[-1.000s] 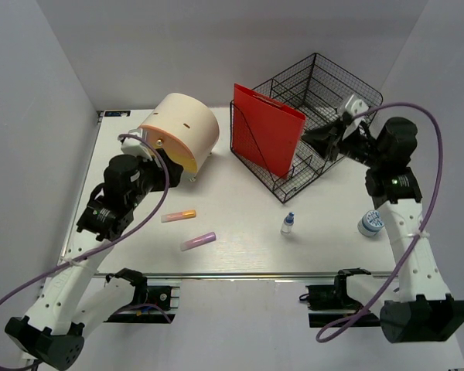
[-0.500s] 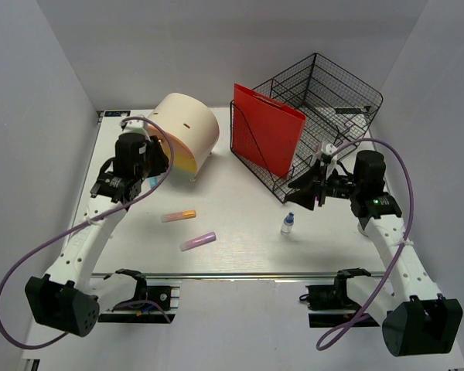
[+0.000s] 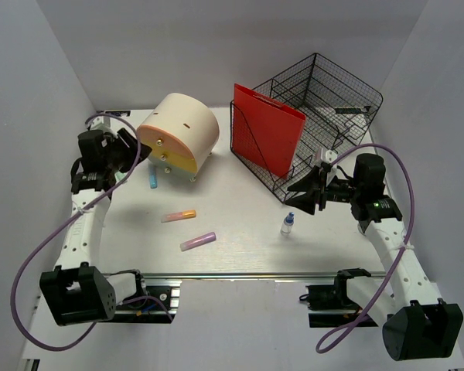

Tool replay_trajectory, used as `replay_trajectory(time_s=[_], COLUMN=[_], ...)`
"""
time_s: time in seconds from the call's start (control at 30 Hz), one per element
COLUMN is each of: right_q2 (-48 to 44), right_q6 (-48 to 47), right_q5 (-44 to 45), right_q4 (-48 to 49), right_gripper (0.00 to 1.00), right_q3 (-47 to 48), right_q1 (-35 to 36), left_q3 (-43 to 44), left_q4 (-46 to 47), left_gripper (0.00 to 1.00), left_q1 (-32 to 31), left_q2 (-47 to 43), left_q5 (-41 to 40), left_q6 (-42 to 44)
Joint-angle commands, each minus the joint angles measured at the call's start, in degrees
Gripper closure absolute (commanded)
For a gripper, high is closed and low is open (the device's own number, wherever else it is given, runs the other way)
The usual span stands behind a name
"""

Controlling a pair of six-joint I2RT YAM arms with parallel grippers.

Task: Organize the desk

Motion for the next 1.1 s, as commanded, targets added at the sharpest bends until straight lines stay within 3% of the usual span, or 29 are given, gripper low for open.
replay_trajectory(time_s=[0.0, 0.07, 0.33, 1.07], right_q2=[-0.92, -0.74, -0.48, 0.84], right_q6=[-1.80, -1.89, -2.24, -3.73], right_q5=[-1.46, -1.46, -1.37, -0.94], right_q4=[-0.41, -0.58, -0.58, -1.55], right_gripper=[0.46, 0.46, 0.46, 0.46], right_q3=[-0.44, -0.35, -0.44, -0.17], right_q1=[0.05, 0.13, 0.22, 0.13], left_q3=[-3.09, -4.24, -7.84, -11.01], left_q4=[7.82, 12.84, 26.55, 39.30], left_gripper=[0.37, 0.35, 0.37, 0.43], left_q1=[3.59, 5.69, 6.76, 6.76], left_q2=[-0.45, 0.43, 4.73, 12.03], left_q5=[15.60, 21.29, 27.39, 29.15], left_q6=[-6.21, -9.91, -17.03, -21.87])
